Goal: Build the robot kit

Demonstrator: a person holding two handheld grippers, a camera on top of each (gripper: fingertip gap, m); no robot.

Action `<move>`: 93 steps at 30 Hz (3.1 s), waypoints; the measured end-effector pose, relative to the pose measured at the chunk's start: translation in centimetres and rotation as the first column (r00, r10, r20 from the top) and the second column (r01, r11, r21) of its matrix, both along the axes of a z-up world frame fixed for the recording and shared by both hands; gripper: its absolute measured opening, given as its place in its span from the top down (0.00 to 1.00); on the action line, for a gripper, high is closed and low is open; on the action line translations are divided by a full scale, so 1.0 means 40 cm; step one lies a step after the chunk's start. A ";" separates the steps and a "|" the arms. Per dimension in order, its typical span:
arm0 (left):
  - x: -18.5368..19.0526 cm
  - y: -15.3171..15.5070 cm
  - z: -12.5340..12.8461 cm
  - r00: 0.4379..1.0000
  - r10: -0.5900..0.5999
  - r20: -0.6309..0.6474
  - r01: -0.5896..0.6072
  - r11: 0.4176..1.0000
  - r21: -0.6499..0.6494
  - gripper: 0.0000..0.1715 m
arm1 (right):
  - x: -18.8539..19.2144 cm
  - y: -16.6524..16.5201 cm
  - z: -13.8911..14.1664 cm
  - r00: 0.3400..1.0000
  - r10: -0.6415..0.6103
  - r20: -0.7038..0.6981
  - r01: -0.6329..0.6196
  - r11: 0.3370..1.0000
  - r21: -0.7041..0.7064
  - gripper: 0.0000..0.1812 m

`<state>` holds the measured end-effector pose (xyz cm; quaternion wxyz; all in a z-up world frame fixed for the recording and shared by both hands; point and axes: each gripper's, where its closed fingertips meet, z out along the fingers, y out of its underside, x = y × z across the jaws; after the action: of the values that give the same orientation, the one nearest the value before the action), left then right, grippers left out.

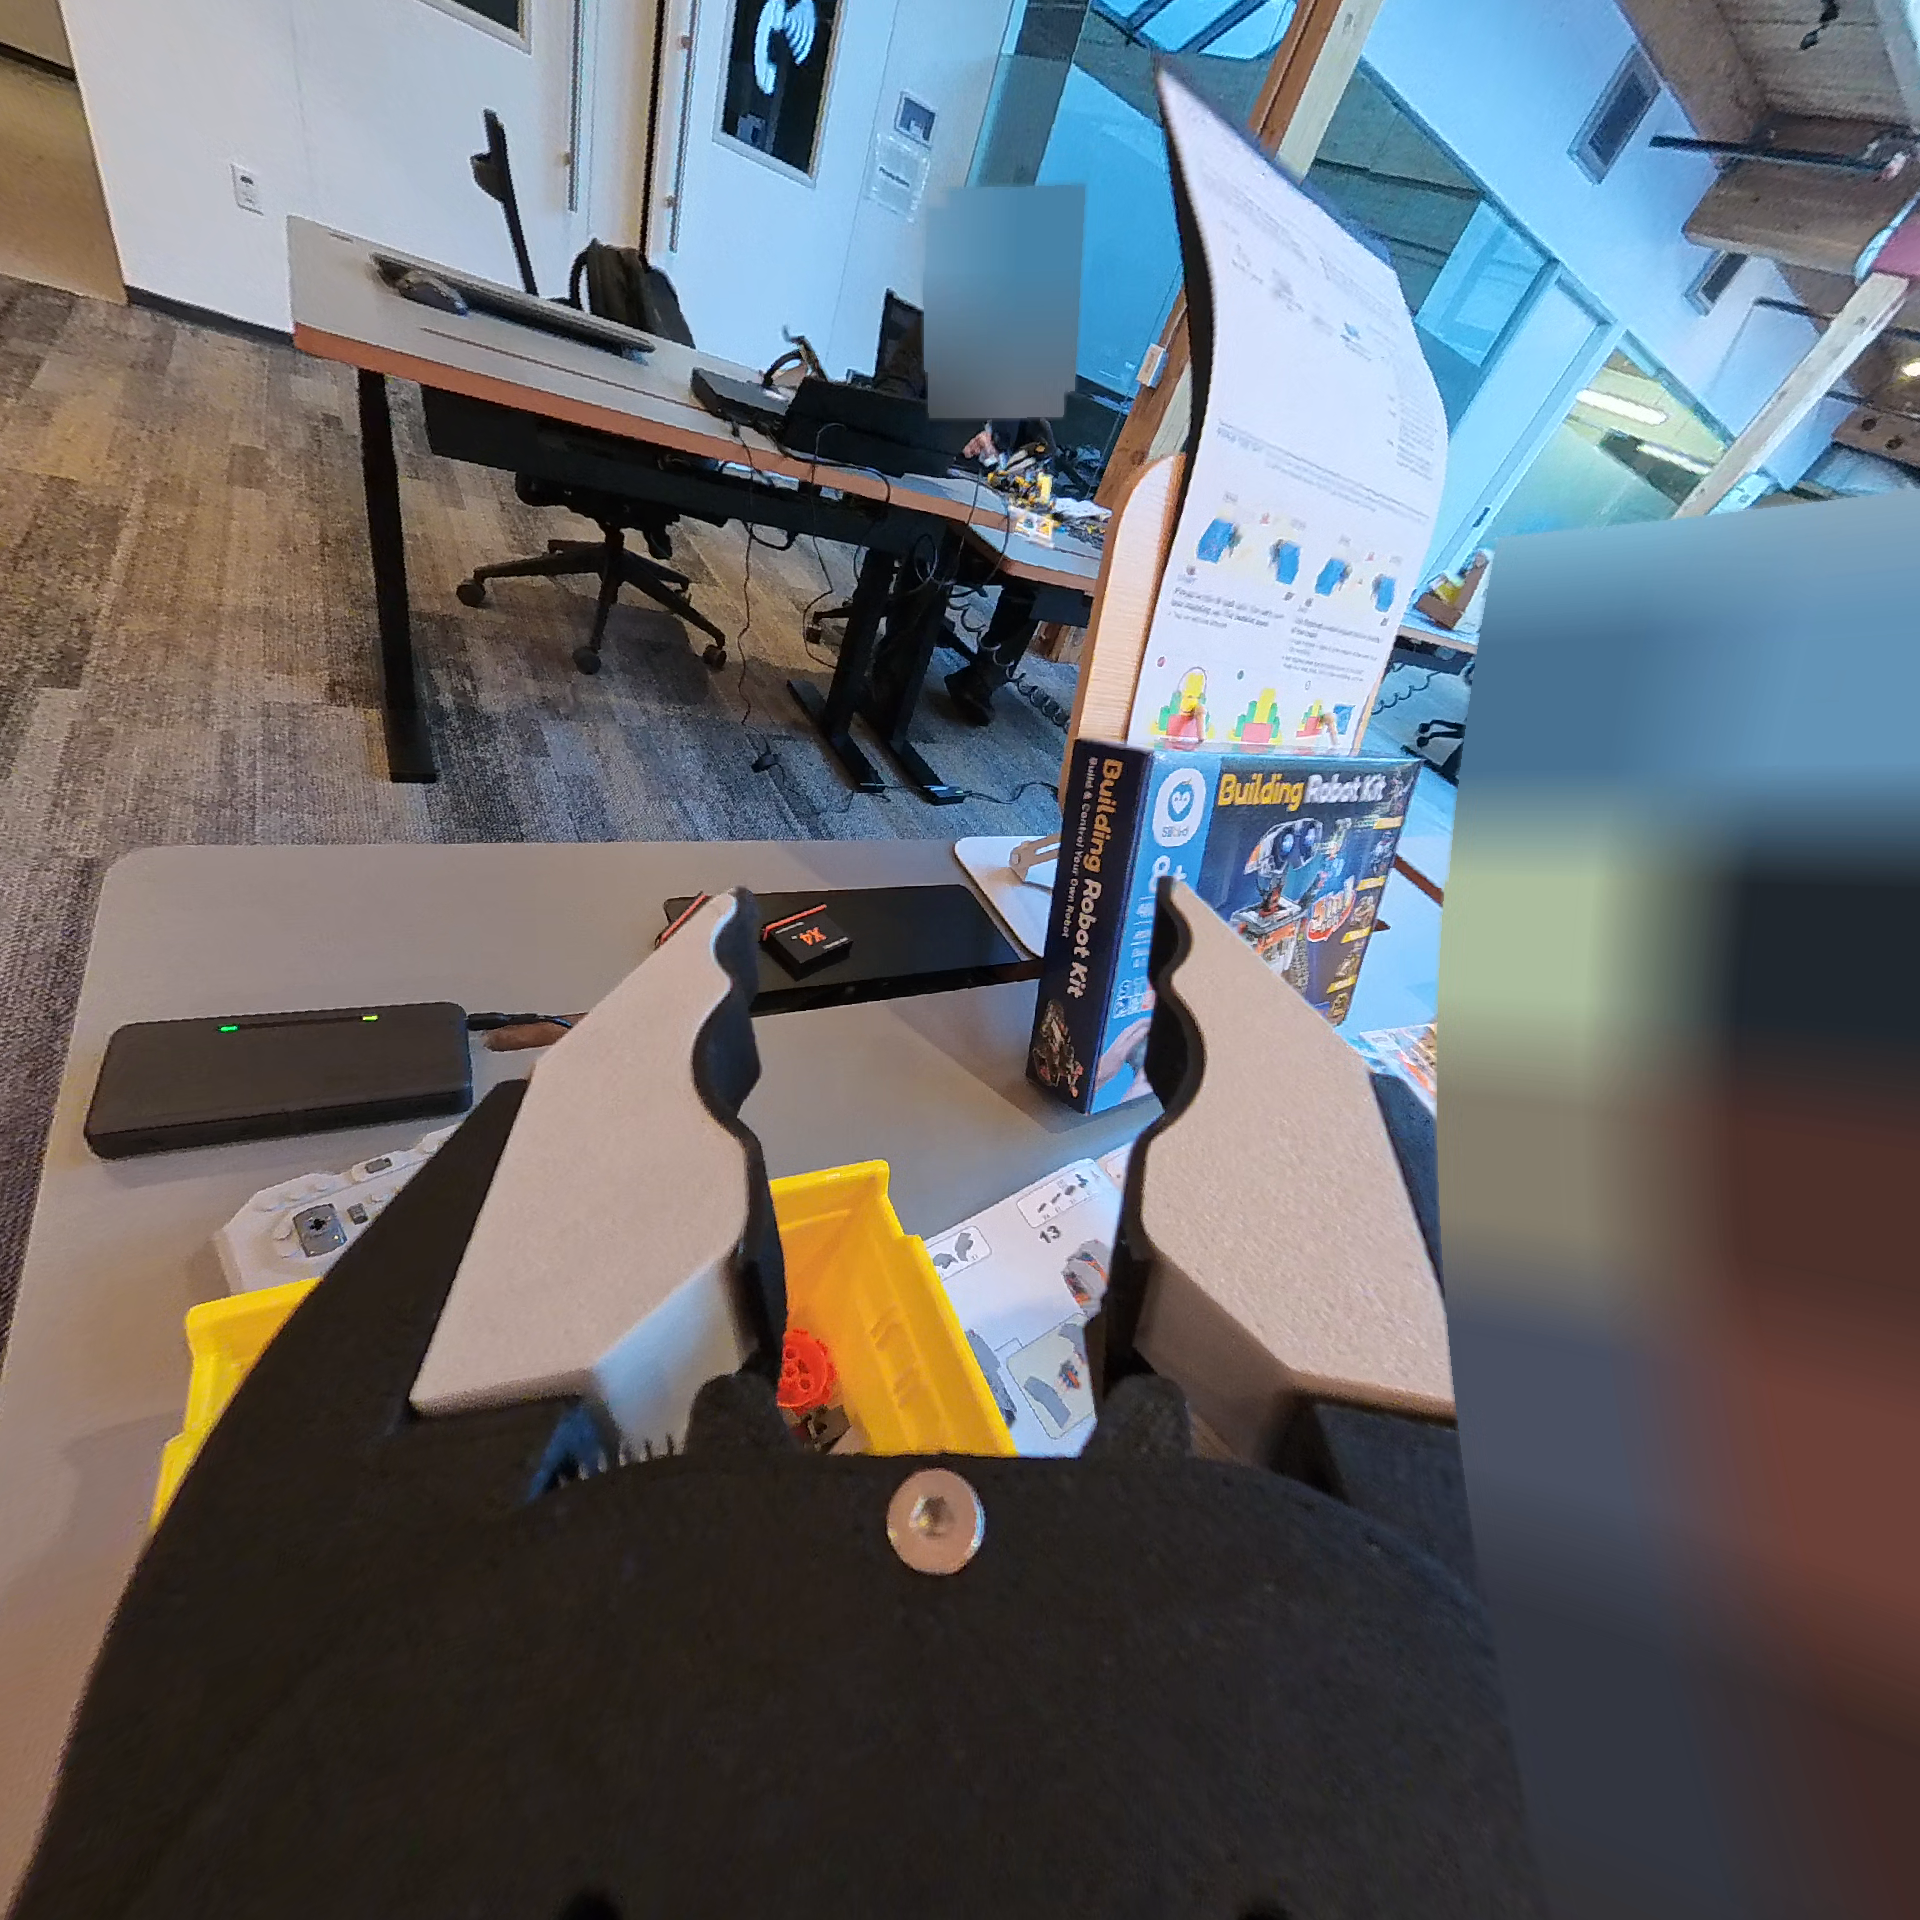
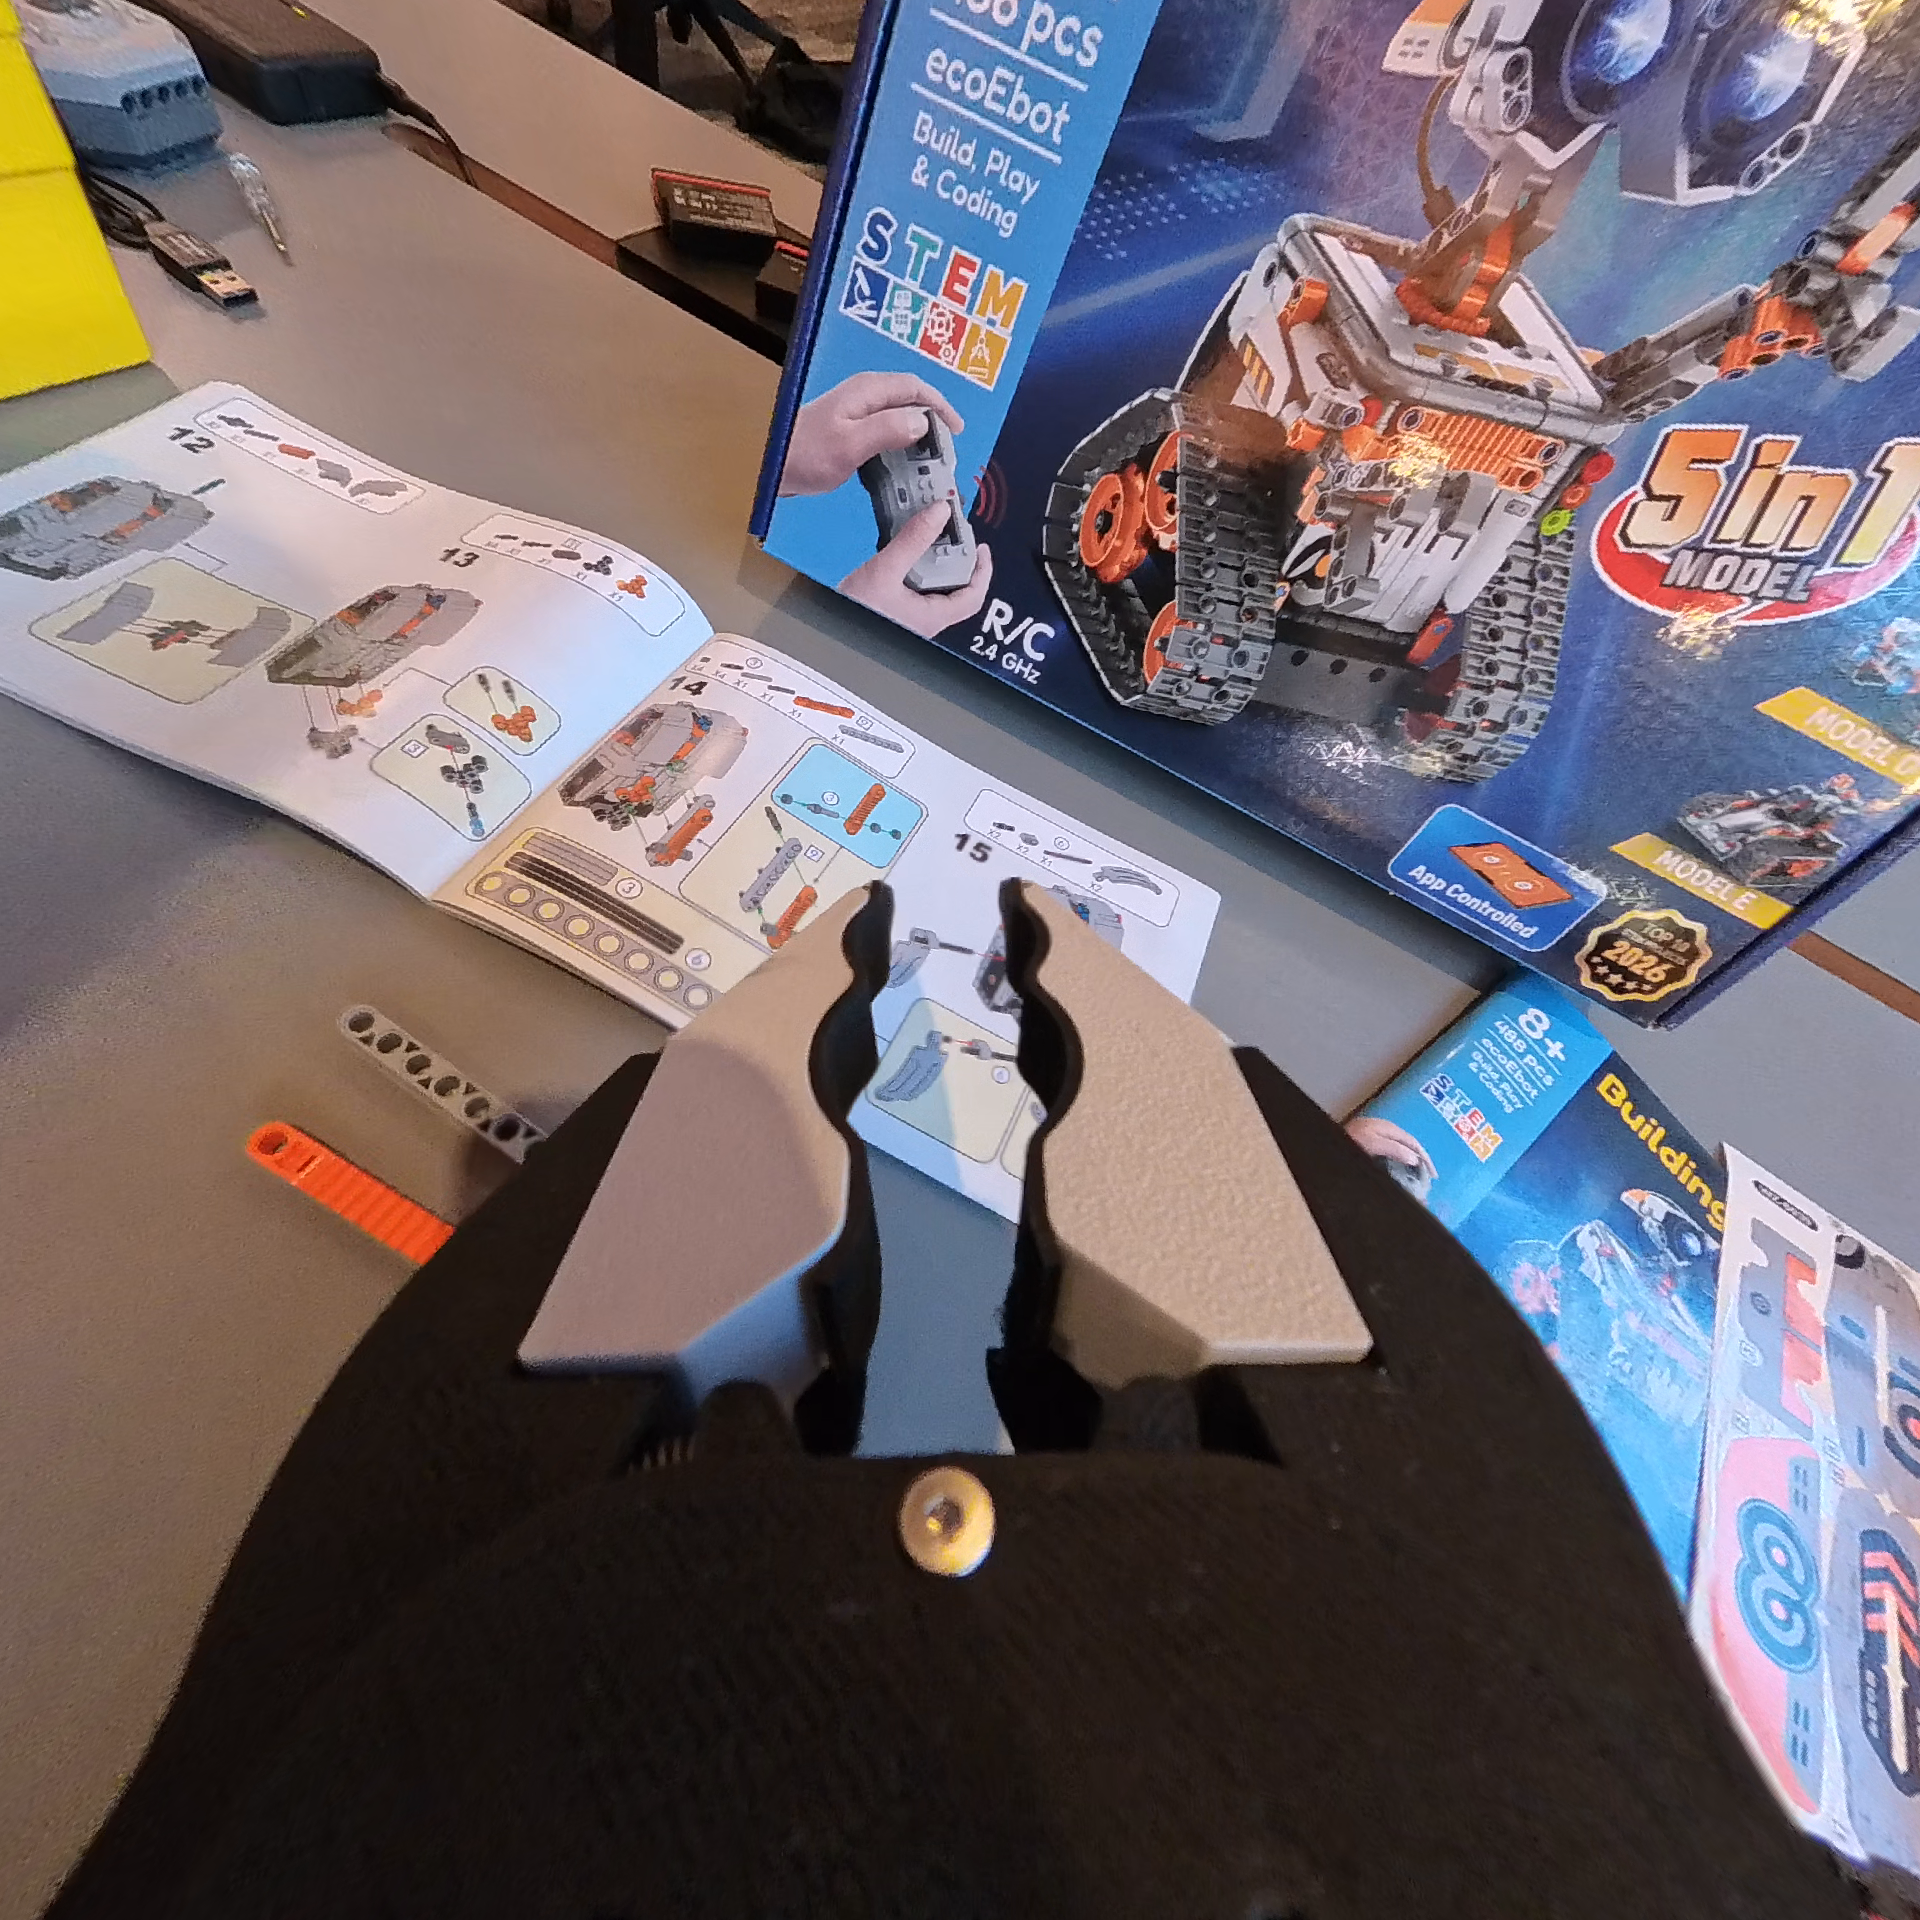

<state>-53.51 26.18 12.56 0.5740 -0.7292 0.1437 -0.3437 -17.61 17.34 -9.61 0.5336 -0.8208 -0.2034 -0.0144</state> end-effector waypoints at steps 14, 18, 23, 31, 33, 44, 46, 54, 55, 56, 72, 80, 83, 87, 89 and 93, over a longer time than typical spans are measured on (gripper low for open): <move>-0.304 -0.063 0.027 0.943 0.292 -0.161 -0.296 0.955 0.002 0.58 | -0.061 0.019 0.043 0.986 0.167 0.011 -0.167 0.977 0.130 0.89; -0.336 -0.079 0.028 0.947 0.289 -0.140 -0.293 0.956 -0.010 0.60 | -0.179 0.009 0.084 0.942 0.306 -0.140 -0.291 0.950 0.116 0.84; -0.377 -0.076 0.012 0.941 0.310 -0.136 -0.318 0.947 -0.041 0.60 | -0.431 0.011 0.182 0.795 0.558 -0.239 -0.539 0.830 0.144 0.88; -0.383 -0.095 0.021 0.957 0.272 -0.103 -0.277 0.960 -0.034 0.61 | -0.899 0.118 0.246 0.318 0.935 0.157 -0.936 0.336 -0.105 0.90; -0.397 -0.099 0.031 0.955 0.286 -0.075 -0.288 0.957 -0.023 0.61 | -0.973 0.183 0.200 0.229 0.933 0.277 -0.928 0.295 -0.226 0.90; -0.449 -0.118 0.095 0.930 0.366 0.045 -0.368 0.927 0.071 0.61 | -1.145 0.248 -0.038 0.049 0.966 0.254 -0.727 0.209 -0.654 0.86; -0.449 -0.124 0.101 0.930 0.364 0.055 -0.367 0.927 0.079 0.61 | -1.153 0.247 -0.058 0.030 0.968 0.250 -0.703 0.199 -0.683 0.85; -0.440 -0.127 0.103 0.938 0.339 0.065 -0.344 0.936 0.078 0.62 | -1.155 0.249 -0.105 -0.015 0.965 0.264 -0.599 0.203 -0.775 0.82; -0.436 -0.126 0.102 0.940 0.334 0.062 -0.339 0.938 0.077 0.62 | -1.151 0.251 -0.114 -0.023 0.962 0.273 -0.581 0.210 -0.786 0.82; -0.433 -0.126 0.101 0.942 0.330 0.059 -0.334 0.940 0.075 0.62 | -1.144 0.255 -0.124 -0.031 0.957 0.287 -0.558 0.222 -0.799 0.82; -0.418 -0.128 0.105 0.948 0.313 0.053 -0.317 0.945 0.082 0.62 | -1.058 0.267 -0.086 -0.099 0.945 0.312 -0.481 0.229 -0.846 0.94; -0.409 -0.131 0.108 0.953 0.297 0.054 -0.301 0.950 0.086 0.62 | -1.011 0.284 -0.128 -0.373 0.814 0.445 -0.398 0.293 -0.869 0.90; -0.408 -0.131 0.107 0.955 0.293 0.057 -0.297 0.951 0.084 0.62 | -1.031 0.291 -0.133 -0.359 0.805 0.473 -0.431 0.306 -0.849 0.90; -0.404 -0.133 0.109 0.956 0.289 0.054 -0.293 0.952 0.088 0.62 | -1.073 0.289 -0.140 -0.284 0.837 0.468 -0.477 0.300 -0.826 0.88; -0.402 -0.132 0.109 0.957 0.287 0.052 -0.290 0.953 0.088 0.62 | -1.089 0.288 -0.150 -0.260 0.849 0.461 -0.479 0.301 -0.824 0.85; -0.396 -0.129 0.104 0.959 0.280 0.043 -0.283 0.956 0.080 0.62 | -1.121 0.302 -0.149 -0.291 0.806 0.515 -0.515 0.321 -0.795 0.94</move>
<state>-69.37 21.00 16.74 0.6499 -0.7115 0.0441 -0.2635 -62.46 29.41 -15.58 0.0976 -0.4218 -0.8896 -0.1455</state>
